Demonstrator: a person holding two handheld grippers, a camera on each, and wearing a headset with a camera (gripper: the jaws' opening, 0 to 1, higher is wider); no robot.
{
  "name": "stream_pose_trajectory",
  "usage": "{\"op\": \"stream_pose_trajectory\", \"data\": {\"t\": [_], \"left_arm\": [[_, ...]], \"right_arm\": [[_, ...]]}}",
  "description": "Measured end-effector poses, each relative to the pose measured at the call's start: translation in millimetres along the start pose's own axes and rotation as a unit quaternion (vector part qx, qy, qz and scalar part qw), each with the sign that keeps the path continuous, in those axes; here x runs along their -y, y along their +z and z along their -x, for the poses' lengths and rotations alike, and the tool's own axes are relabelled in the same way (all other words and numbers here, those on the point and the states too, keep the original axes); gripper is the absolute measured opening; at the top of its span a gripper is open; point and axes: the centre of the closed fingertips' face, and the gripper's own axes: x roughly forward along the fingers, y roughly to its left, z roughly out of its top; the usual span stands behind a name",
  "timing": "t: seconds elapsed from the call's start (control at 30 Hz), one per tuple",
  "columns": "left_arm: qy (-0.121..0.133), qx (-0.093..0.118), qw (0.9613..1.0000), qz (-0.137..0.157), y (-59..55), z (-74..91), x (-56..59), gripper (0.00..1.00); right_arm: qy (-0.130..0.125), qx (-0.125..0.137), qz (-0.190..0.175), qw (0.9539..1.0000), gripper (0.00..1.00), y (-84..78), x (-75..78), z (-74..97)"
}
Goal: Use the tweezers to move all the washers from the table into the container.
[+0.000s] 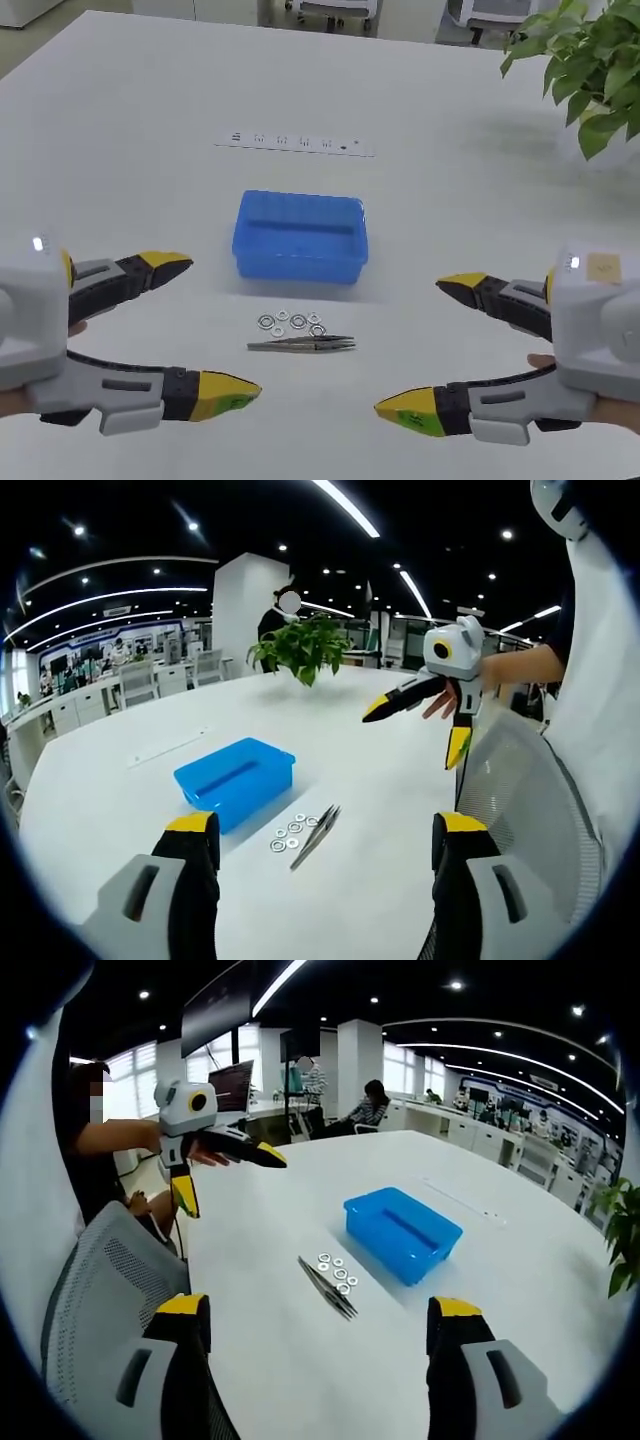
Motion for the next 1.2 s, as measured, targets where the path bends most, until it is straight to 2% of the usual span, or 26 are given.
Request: {"op": "stream_pose_trajectory", "data": {"t": [0.23, 0.37, 0.43, 0.67, 0.77, 0.9, 1.0, 1.03, 1.1, 1.2], "left_arm": [[0.002, -0.006, 1.0, -0.002, -3.8, 0.9, -2.5, 0.93], [0.012, 0.013, 0.9998, 0.012, 2.3, 2.0, -7.7, 0.93], [0.014, 0.013, 0.9997, 0.012, 2.4, 2.0, -9.3, 0.91], [0.012, -0.007, 0.9999, 0.002, -6.9, -1.5, -12.9, 0.85], [0.018, -0.022, 0.9996, -0.007, -13.9, -3.0, -16.6, 0.81], [0.022, -0.023, 0.9995, -0.003, -17.1, -3.6, -21.1, 0.76], [0.019, -0.036, 0.9991, -0.007, -24.1, -7.6, -22.5, 0.73], [0.017, -0.038, 0.9991, -0.006, -26.1, -9.2, -22.8, 0.73], [0.014, -0.045, 0.9988, 0.017, -32.6, -12.8, -24.7, 0.7], [0.02, -0.062, 0.9977, 0.018, -42.0, -17.8, -30.5, 0.64]], "right_arm": [[-0.001, 0.002, -0.003, 1.0, 0.87, 2.1, 3.0, -2.3], [0.001, 0.002, -0.004, 1.0, 0.86, 3.1, 3.4, -4.0], [0.003, 0.001, -0.004, 1.0, 0.84, 3.2, 4.0, -5.0], [0.01, -0.009, -0.001, 0.9999, 0.77, 0.7, 6.7, -9.3], [0.011, -0.017, 0.001, 0.9998, 0.74, -1.9, 8.8, -11.6], [0.014, -0.027, 0.005, 0.9995, 0.7, -5.0, 11.0, -15.3], [0.018, -0.034, 0.006, 0.9992, 0.68, -8.2, 13.7, -20.5], [0.02, -0.04, 0.007, 0.999, 0.67, -10.5, 14.9, -23.6], [0.023, -0.051, 0.015, 0.9983, 0.64, -13.9, 16.0, -29.6], [0.03, -0.059, 0.02, 0.9976, 0.61, -16.0, 16.7, -38.7]]}}
